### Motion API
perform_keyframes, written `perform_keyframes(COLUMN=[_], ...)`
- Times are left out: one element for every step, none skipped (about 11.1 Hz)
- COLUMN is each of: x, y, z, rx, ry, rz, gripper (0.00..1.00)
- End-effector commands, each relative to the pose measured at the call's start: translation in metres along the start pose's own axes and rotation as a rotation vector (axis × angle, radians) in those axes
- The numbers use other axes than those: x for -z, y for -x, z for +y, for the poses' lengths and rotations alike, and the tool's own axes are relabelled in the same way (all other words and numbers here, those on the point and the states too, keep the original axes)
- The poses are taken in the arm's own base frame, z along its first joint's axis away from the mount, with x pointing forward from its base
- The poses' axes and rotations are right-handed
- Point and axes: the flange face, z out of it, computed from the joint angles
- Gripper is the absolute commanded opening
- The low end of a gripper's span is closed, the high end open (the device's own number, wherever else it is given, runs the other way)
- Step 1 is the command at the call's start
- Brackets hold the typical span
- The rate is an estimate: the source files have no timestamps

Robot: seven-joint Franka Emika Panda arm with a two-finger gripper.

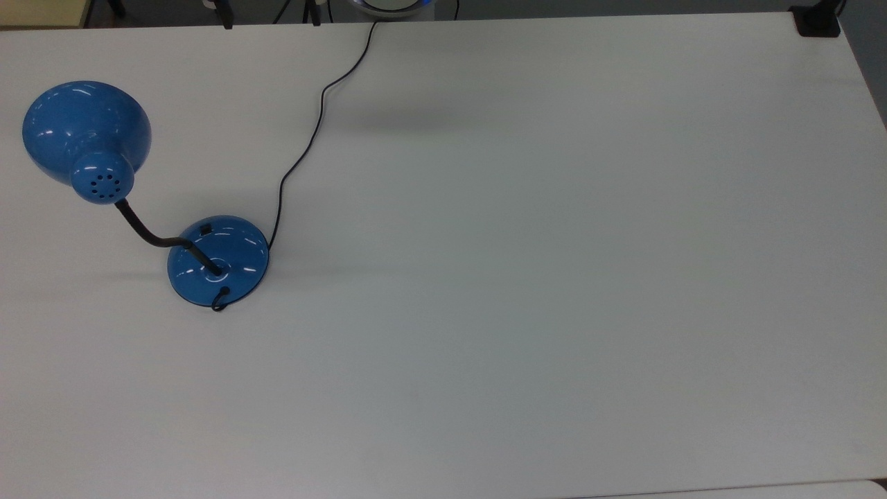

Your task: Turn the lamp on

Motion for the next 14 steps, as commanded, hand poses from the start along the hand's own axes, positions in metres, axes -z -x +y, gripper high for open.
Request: perform_keyframes(x=[-0.001, -0.001, -0.002, -0.001, -0.001, -0.001, -0.001, -0.001, -0.001, -0.006, -0.009, -0.017, -0.021, -0.028], y=[-0.004, -0.004, -0.004, -0.003, -0.003, -0.003, -0.003, -0.003, -0.002, 0.0, 0.001, 0.004, 0.008, 0.009], z=[-0.015, -0.015, -0.015, -0.016, -0.016, -0.016, -0.016, -0.017, -0.016, -0.013, -0.013, -0.01, 0.0, 0.004], rx=[0.006, 0.006, 0.006, 0.008, 0.009, 0.009, 0.009, 0.009, 0.011, 0.026, 0.081, 0.18, 0.291, 0.358], ry=[0.018, 0.018, 0.018, 0.018, 0.017, 0.017, 0.017, 0.017, 0.015, 0.015, 0.013, 0.016, 0.031, 0.039], rz=[0.004, 0.004, 0.001, 0.0, -0.002, -0.001, -0.001, -0.004, -0.005, -0.016, -0.024, -0.046, -0.072, -0.094], gripper=[1.0, 1.0, 1.0, 1.0, 1.0, 1.0, 1.0, 1.0, 1.0, 1.0, 1.0, 1.0, 1.0, 1.0])
